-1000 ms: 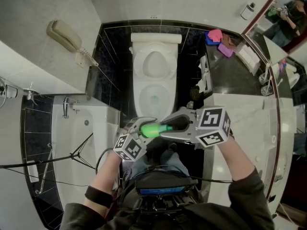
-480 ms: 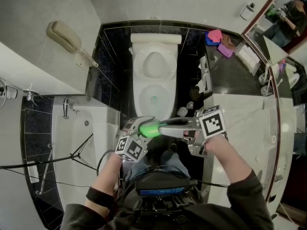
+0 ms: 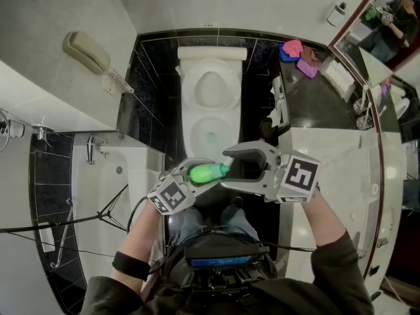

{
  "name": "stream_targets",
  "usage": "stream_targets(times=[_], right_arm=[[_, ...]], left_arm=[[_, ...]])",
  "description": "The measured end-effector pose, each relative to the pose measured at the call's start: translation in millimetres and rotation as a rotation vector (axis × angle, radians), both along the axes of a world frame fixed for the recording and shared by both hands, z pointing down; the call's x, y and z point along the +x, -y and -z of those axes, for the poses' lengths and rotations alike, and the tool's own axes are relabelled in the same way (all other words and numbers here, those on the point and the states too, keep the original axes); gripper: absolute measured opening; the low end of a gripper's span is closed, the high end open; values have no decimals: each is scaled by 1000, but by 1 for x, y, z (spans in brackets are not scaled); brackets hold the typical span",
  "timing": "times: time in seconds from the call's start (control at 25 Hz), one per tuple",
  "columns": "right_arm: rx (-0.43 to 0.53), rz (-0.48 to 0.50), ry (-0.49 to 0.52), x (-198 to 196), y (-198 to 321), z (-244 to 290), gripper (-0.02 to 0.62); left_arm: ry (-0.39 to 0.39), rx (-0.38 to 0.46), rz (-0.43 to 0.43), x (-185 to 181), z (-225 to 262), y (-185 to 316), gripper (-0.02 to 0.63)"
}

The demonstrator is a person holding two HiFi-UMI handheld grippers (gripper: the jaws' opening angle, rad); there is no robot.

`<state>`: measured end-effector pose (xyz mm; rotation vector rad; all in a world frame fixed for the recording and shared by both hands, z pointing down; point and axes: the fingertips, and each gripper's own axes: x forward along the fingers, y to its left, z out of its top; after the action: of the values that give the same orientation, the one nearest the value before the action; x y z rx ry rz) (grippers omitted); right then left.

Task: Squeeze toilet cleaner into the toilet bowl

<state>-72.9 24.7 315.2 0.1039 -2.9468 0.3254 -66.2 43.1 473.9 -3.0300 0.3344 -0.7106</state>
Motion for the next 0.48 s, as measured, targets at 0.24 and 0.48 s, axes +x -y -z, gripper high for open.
stream_targets(times=[0.24, 0.48], right_arm=[[527, 132, -224, 1, -8, 8, 270], [749, 179, -347, 1, -7, -7, 245]], left_arm=[[-15, -71, -206, 5, 19, 4, 184], [33, -132, -355, 6, 21, -6, 184]])
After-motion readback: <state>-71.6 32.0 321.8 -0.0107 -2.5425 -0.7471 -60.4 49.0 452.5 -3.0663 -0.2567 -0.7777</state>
